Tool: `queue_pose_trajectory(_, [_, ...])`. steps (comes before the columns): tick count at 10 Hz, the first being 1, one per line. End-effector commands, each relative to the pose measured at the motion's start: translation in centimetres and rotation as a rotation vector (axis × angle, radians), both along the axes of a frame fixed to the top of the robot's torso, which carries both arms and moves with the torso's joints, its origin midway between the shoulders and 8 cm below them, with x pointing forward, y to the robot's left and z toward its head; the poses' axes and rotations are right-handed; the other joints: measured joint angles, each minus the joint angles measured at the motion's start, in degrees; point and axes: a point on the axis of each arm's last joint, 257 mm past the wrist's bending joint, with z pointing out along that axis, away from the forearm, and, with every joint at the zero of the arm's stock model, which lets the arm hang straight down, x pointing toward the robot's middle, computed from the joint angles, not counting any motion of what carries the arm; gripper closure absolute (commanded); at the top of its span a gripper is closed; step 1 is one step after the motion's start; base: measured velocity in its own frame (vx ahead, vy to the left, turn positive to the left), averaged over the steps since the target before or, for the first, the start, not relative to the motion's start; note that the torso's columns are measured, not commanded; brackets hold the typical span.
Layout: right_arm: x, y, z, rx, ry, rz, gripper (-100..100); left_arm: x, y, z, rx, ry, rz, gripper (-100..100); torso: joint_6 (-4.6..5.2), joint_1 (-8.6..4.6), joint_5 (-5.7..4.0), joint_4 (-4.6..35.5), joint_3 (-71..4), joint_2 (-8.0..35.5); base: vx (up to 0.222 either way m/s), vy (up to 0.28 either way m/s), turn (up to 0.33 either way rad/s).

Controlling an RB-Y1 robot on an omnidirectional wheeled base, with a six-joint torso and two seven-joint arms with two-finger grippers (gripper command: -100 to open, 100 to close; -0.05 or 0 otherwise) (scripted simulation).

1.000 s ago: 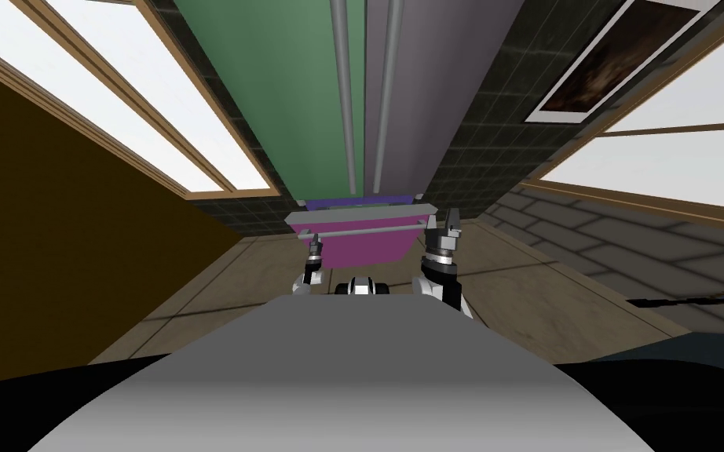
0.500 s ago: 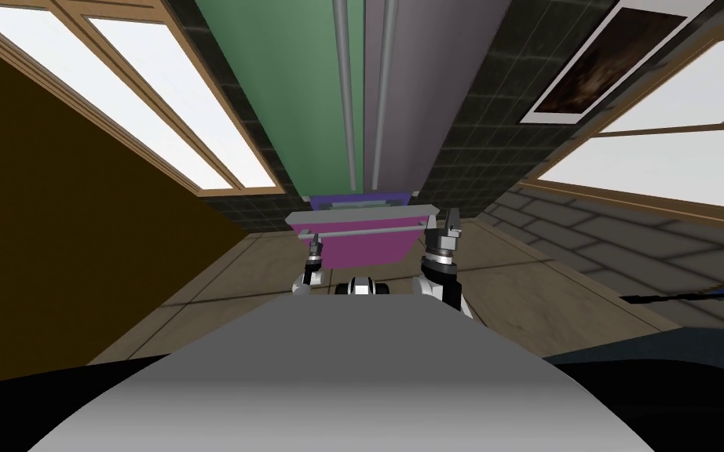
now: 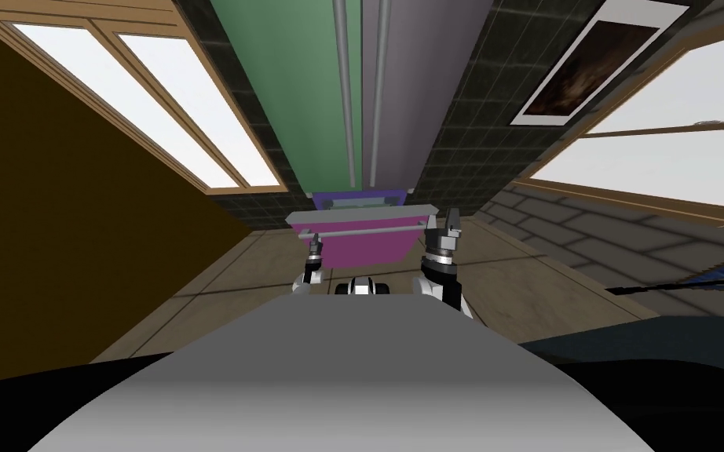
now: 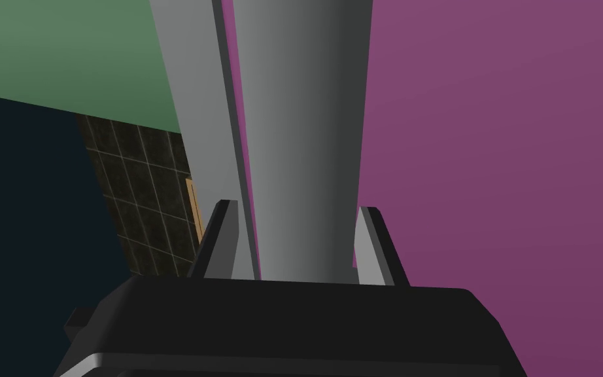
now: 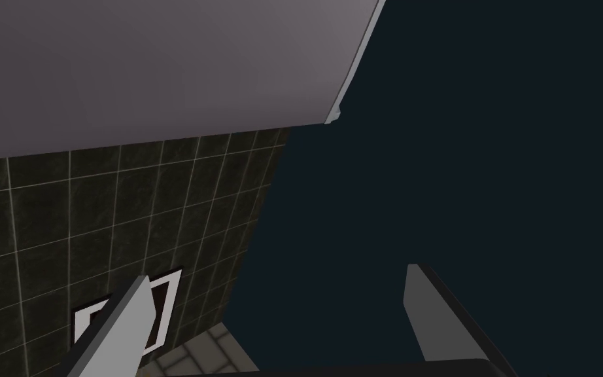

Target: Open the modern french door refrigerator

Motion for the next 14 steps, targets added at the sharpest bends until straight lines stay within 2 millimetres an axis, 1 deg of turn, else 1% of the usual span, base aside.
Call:
queue_pose_trajectory(1, [0.0, 0.0, 0.0, 0.0, 0.0, 0.0, 0, 0.8, 1.2, 0.4, 0.005, 0.001, 0.026, -100, 0.03, 0.09, 0.07, -0.1, -0.2, -0.3, -0.06, 0.026, -0.103])
queue_pose_trajectory(3, [0.0, 0.0, 0.0, 0.0, 0.0, 0.0, 0, 2.4, 3.5, 1.4, 0.01, 0.002, 0.077, -100, -0.01, 0.4, 0.16, -0.3, -0.5, -0.9, -0.088, 0.031, -0.229])
queue_pose_trajectory(6, [0.0, 0.0, 0.0, 0.0, 0.0, 0.0, 0, 4.5, 7.0, 2.9, 0.009, 0.002, 0.155, -100, -0.02, 0.23, 0.17, -0.2, -0.1, -0.3, -0.158, 0.047, -0.264])
queue_pose_trajectory(7, [0.0, 0.0, 0.0, 0.0, 0.0, 0.0, 0, 4.6, 6.9, 3.3, 0.01, -0.006, 0.154, -100, -0.1, 0.08, 0.06, -0.1, -0.1, -0.1, -0.12, -0.007, -0.082])
queue_pose_trajectory(8, [0.0, 0.0, 0.0, 0.0, 0.0, 0.0, 0, 4.6, 7.0, 3.1, 0.009, -0.002, 0.155, -100, -0.25, -0.01, -0.06, 0.0, -0.1, -0.2, -0.036, -0.023, 0.023])
queue_pose_trajectory(9, [0.0, 0.0, 0.0, 0.0, 0.0, 0.0, 0, 5.2, 8.1, 3.6, 0.006, 0.001, 0.181, -100, -0.28, 0.05, -0.1, 0.0, -0.2, -0.4, -0.05, -0.014, -0.152])
queue_pose_trajectory(11, [0.0, 0.0, 0.0, 0.0, 0.0, 0.0, 0, 6.4, 10.3, 4.8, -0.004, 0.0, 0.231, -100, 0.02, 0.06, -0.02, 0.0, 0.0, -0.1, -0.144, 0.017, -0.243])
queue_pose_trajectory(12, [0.0, 0.0, 0.0, 0.0, 0.0, 0.0, 0, 6.5, 10.3, 5.2, -0.003, -0.009, 0.23, -100, 0.09, -0.06, -0.13, 0.2, 0.1, 0.2, -0.119, 0.028, -0.129])
queue_pose_trajectory(13, [0.0, 0.0, 0.0, 0.0, 0.0, 0.0, 0, 6.5, 10.3, 5.2, -0.003, -0.01, 0.23, -100, -0.02, -0.21, -0.24, 0.2, 0.1, 0.1, -0.043, -0.001, -0.002])
queue_pose_trajectory(14, [0.0, 0.0, 0.0, 0.0, 0.0, 0.0, 0, 7.0, 11.4, 5.4, -0.011, -0.001, 0.256, -100, -0.21, -0.25, -0.34, 0.3, 0.0, -0.1, -0.056, -0.009, -0.15])
